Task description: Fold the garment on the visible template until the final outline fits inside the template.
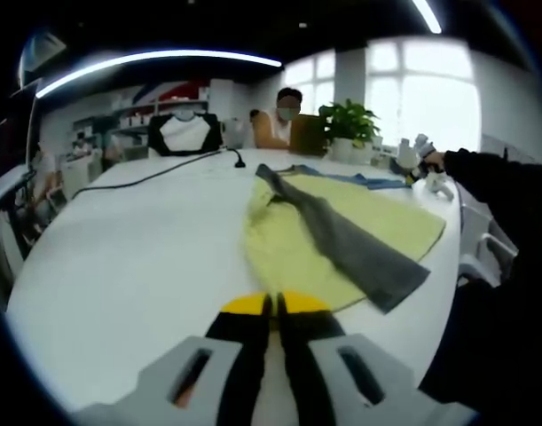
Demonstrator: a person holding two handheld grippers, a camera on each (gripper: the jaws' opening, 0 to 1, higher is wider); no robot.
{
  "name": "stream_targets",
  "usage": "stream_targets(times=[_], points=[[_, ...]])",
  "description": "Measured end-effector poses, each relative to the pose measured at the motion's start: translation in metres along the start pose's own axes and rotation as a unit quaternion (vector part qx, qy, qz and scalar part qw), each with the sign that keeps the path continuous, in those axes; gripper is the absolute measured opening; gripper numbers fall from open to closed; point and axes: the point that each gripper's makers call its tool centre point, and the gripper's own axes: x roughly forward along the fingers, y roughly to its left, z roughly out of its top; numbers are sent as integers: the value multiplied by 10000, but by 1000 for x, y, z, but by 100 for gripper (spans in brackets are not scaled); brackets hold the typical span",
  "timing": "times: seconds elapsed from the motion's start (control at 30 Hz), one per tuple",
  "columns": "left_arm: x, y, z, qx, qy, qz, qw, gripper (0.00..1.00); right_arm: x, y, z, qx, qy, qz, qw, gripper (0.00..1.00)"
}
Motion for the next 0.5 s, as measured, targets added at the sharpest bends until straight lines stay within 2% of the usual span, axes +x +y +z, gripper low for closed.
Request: stream_targets(times=[0.17, 0.3, 0.5], points=[[0, -1, 1, 8, 2, -17, 10000, 4, -1, 6, -1, -262, 103, -154, 9995, 2], [0, -4, 1, -21, -15, -72, 10000, 4, -6, 6, -7, -473, 438, -336, 9974, 1], [-1, -5, 2, 8, -23, -98, 9999, 4, -11, 5, -10, -397, 625, -368, 9966, 0]])
